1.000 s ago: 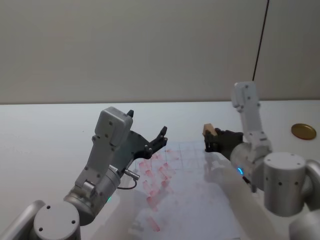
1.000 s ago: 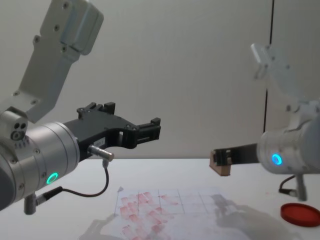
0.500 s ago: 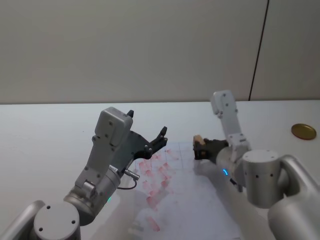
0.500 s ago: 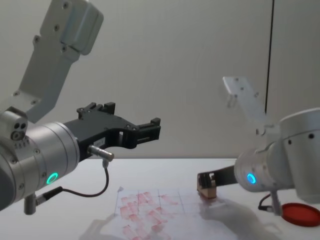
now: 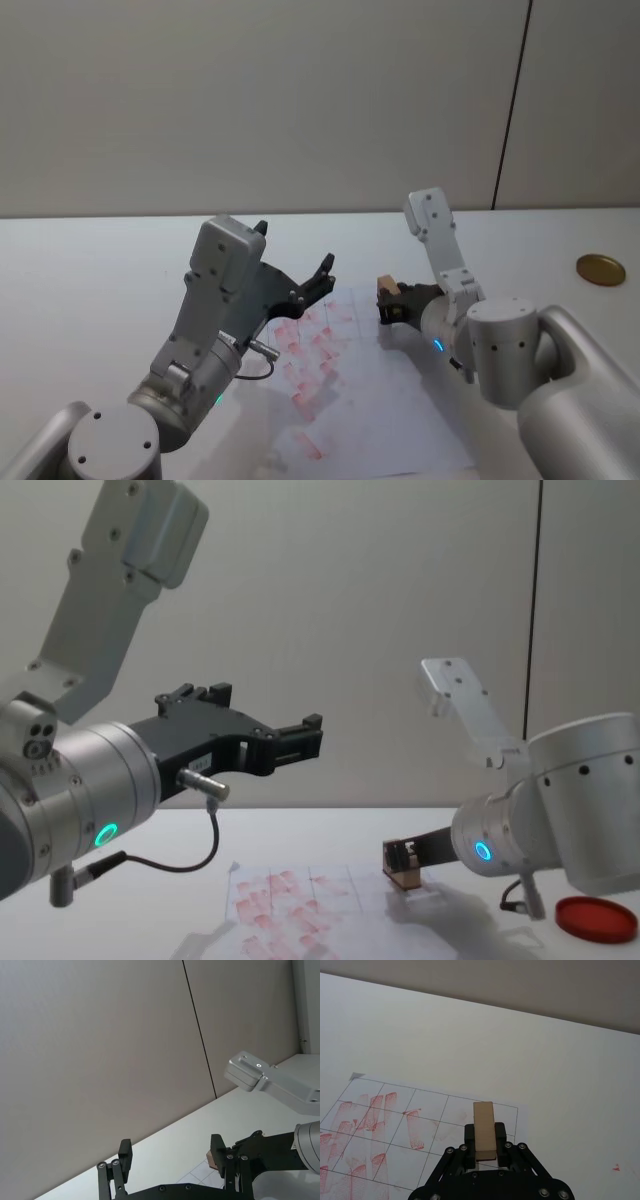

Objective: Use the one hand to pick up the stamp and affix it onto the A4 paper.

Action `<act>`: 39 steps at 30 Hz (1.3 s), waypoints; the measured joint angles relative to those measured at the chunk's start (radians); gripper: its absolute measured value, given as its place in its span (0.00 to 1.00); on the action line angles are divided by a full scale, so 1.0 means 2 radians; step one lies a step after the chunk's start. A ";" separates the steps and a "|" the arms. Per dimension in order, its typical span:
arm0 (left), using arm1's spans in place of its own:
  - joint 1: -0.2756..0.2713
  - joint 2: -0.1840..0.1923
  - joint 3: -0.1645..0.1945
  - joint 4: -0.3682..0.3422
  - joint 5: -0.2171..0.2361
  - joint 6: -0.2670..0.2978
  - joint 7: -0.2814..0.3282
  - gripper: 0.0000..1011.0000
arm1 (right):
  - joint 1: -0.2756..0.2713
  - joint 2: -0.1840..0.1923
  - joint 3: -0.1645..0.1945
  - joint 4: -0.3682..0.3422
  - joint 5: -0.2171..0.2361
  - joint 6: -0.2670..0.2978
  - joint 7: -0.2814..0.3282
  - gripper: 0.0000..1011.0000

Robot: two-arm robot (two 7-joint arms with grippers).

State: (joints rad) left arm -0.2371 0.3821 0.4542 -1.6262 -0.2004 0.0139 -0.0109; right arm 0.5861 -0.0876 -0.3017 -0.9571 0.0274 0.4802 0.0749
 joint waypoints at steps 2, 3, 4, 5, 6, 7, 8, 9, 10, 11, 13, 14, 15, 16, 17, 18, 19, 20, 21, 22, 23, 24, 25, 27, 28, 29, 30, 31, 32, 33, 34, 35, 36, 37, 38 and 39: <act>0.000 0.000 0.000 0.000 0.000 0.000 0.000 0.98 | 0.002 -0.001 0.000 0.006 -0.002 -0.001 0.001 0.21; 0.000 0.000 0.000 0.000 0.000 0.000 0.000 0.98 | 0.003 -0.001 0.000 0.008 -0.002 -0.001 0.002 0.21; 0.000 0.000 0.000 0.000 0.000 0.000 0.000 0.98 | 0.004 -0.001 0.000 0.012 -0.003 -0.001 0.002 0.21; 0.000 0.000 0.000 0.000 0.000 0.000 0.000 0.98 | 0.004 -0.002 0.000 0.014 -0.003 -0.001 0.003 0.21; 0.000 0.000 0.000 0.000 0.000 0.000 0.000 0.98 | 0.005 -0.002 0.000 0.015 -0.003 -0.001 0.003 0.21; 0.000 0.000 0.000 0.000 0.000 0.000 0.000 0.98 | 0.005 -0.002 0.000 0.017 -0.004 -0.001 0.004 0.21; 0.000 0.000 0.000 0.000 0.000 0.000 0.000 0.98 | 0.006 -0.002 0.000 0.018 -0.004 -0.001 0.004 0.21; 0.000 0.000 0.000 0.000 0.000 0.000 0.000 0.98 | 0.006 -0.002 0.000 0.018 -0.004 -0.001 0.004 0.21; 0.000 0.000 0.000 0.000 0.000 0.000 0.000 0.98 | 0.006 -0.002 0.000 0.019 -0.005 -0.001 0.005 0.21; 0.000 0.000 0.000 0.000 0.000 0.000 0.000 0.98 | 0.006 -0.002 0.000 0.019 -0.005 -0.001 0.005 0.21; 0.000 0.000 0.000 0.000 0.000 0.000 0.000 0.98 | 0.006 -0.002 0.000 0.019 -0.006 -0.001 0.006 0.21; 0.000 0.000 0.000 0.000 0.000 0.000 0.000 0.98 | 0.006 -0.002 0.000 0.019 -0.006 -0.002 0.006 0.21; 0.000 0.000 0.000 0.000 0.000 0.000 0.000 0.98 | 0.005 -0.002 0.000 0.018 -0.006 -0.002 0.006 0.21; 0.000 0.000 0.000 0.000 0.000 0.000 0.000 0.98 | 0.003 -0.001 0.000 0.014 -0.006 -0.002 0.006 0.21; 0.000 0.000 0.000 0.000 0.000 0.000 0.000 0.98 | 0.002 -0.001 0.000 0.011 -0.007 -0.002 0.006 0.21; 0.000 0.000 0.000 0.000 0.000 0.000 0.000 0.98 | 0.001 0.000 0.000 0.008 -0.007 -0.003 0.007 0.21; 0.000 0.000 0.000 0.000 0.000 0.000 0.000 0.98 | -0.002 0.000 0.001 0.001 -0.007 -0.003 0.007 0.21; 0.000 0.000 0.000 0.000 0.000 0.000 0.000 0.98 | -0.002 0.000 0.001 0.001 -0.007 -0.003 0.007 0.21; 0.000 0.000 0.000 0.000 0.000 0.000 0.000 0.98 | -0.004 0.001 0.001 -0.007 -0.008 -0.004 0.007 0.21; 0.000 0.000 0.000 0.000 0.000 0.000 0.000 0.98 | -0.006 0.002 0.001 -0.011 -0.008 -0.004 0.007 0.21; 0.000 0.000 0.000 0.000 0.000 0.000 0.000 0.98 | -0.010 0.003 0.001 -0.021 -0.009 -0.004 0.007 0.21; 0.000 0.000 0.000 0.000 0.000 0.000 0.000 0.98 | -0.011 0.004 0.001 -0.025 -0.009 -0.004 0.007 0.21; 0.000 0.000 0.000 0.000 0.000 0.000 0.000 0.98 | -0.013 0.005 0.001 -0.029 -0.009 -0.004 0.007 0.21; 0.000 0.000 0.000 0.000 0.000 0.000 0.000 0.98 | -0.018 0.007 0.001 -0.043 -0.009 -0.004 0.006 0.21; 0.000 0.000 0.000 0.000 0.000 0.000 0.000 0.98 | -0.020 0.008 0.002 -0.050 -0.009 -0.004 0.006 0.21; 0.000 0.000 0.000 0.000 0.000 0.000 0.000 0.98 | -0.020 0.008 0.002 -0.054 -0.009 -0.004 0.006 0.21; 0.000 0.000 0.000 0.000 0.000 0.000 0.000 0.98 | -0.023 0.010 0.003 -0.069 -0.009 -0.005 0.005 0.21; 0.000 0.000 0.000 0.000 0.000 0.000 0.000 0.98 | -0.024 0.010 0.004 -0.075 -0.009 -0.006 0.004 0.21; 0.000 0.000 0.000 0.000 0.000 0.000 0.000 0.98 | -0.027 0.012 0.005 -0.090 -0.008 -0.007 0.003 0.21; 0.000 0.000 0.000 0.000 0.000 0.000 0.000 0.98 | -0.028 0.012 0.005 -0.096 -0.008 -0.007 0.002 0.21; 0.000 0.000 0.000 0.000 0.000 0.000 0.000 0.98 | -0.029 0.013 0.006 -0.103 -0.007 -0.008 0.001 0.21; 0.000 0.000 0.000 0.000 0.000 0.000 0.000 0.98 | -0.032 0.015 0.008 -0.117 -0.004 -0.009 -0.002 0.21; 0.000 0.000 0.000 0.000 0.000 0.000 0.000 0.98 | -0.032 0.015 0.008 -0.117 -0.004 -0.009 -0.002 0.21; 0.000 0.000 0.000 0.000 0.000 0.000 0.000 0.98 | -0.035 0.017 0.010 -0.132 -0.001 -0.011 -0.006 0.21; 0.000 0.000 0.000 0.000 0.000 0.000 0.000 0.98 | -0.036 0.017 0.011 -0.139 0.000 -0.011 -0.007 0.21; 0.000 0.000 0.000 0.000 0.000 0.000 0.000 0.98 | -0.039 0.019 0.013 -0.151 0.003 -0.012 -0.011 0.21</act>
State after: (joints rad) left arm -0.2371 0.3821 0.4542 -1.6262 -0.2004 0.0139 -0.0109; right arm 0.5073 -0.0490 -0.2753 -1.2592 0.0342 0.4558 0.0538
